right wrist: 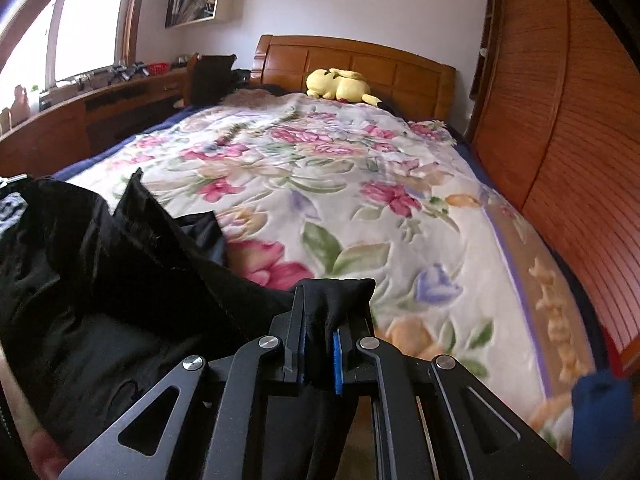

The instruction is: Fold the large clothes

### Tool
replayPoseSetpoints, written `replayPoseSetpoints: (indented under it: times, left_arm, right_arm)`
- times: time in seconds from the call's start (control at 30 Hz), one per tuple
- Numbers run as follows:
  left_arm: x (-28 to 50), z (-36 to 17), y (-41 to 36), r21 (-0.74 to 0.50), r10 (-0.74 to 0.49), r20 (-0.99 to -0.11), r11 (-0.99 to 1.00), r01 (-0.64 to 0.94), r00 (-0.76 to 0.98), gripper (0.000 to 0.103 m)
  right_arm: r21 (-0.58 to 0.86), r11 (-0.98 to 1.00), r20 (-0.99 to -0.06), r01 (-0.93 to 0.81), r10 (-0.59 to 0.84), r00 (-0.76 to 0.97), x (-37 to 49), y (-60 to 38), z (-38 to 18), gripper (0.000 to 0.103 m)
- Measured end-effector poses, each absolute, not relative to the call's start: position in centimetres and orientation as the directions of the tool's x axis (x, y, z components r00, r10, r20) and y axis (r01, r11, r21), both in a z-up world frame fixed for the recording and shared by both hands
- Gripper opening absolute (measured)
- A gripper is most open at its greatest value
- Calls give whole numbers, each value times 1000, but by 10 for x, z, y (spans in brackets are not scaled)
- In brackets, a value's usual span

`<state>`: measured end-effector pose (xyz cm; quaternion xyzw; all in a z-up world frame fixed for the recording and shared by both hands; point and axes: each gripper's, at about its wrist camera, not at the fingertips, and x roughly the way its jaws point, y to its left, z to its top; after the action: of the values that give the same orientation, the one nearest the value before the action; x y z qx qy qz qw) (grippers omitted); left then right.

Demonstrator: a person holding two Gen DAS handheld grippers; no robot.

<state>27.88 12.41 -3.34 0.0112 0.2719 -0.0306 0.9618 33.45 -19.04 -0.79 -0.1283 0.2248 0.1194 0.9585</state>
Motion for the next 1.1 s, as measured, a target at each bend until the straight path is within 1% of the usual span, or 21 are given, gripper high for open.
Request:
replayPoseSetpoints:
  times: [0.13,0.27,0.43,0.47,0.53,0.57,0.6,0.63,0.67,0.7,0.8,1.1]
  left_arm:
    - [308,-36,126,28,-29,-531,998,51,847,2]
    - [335,-33,128,49,4,-541,998,26,841,2]
    - [357,-36,129,4,-15,-599,1000,22,800,2]
    - [357,-35,128,0,-20,-606,1000,26,795,2]
    - [352,-32,125,4,-24,-609,999,34,793,3]
    - [348,-32,123,15,-22,-609,999,39,793,7]
    - [344,-30,122,22,-22,-608,999,45,794,15]
    - [338,-29,121,19,-31,-609,998,54,793,21]
    - [330,-28,121,10,-45,-612,998,64,789,23]
    - [327,-27,121,3,-54,-614,997,71,787,26]
    - [303,-28,120,0,-73,-618,996,93,783,30]
    - [219,-66,113,-43,-150,-675,985,165,722,32]
  right_arm:
    - [-221,940,-455,-261,137,880,368,-171,-10,9]
    - [-201,957,-461,-211,97,882,406,-161,-13,9]
    - [-171,970,-519,-174,62,852,429,-144,-23,10]
    - [-158,971,-529,-178,69,846,427,-142,-23,13]
    - [-140,974,-524,-180,82,848,416,-141,-20,23]
    - [-139,974,-516,-177,82,853,409,-141,-17,40]
    - [-136,974,-508,-181,88,857,400,-141,-14,62]
    - [-134,973,-507,-187,95,857,392,-144,-10,69]
    - [-139,972,-508,-190,94,856,385,-144,-8,77]
    - [-148,970,-513,-191,90,854,375,-144,-6,79]
    - [-152,965,-525,-213,104,845,346,-154,-5,80]
    - [-127,949,-599,-290,160,785,257,-182,-47,80]
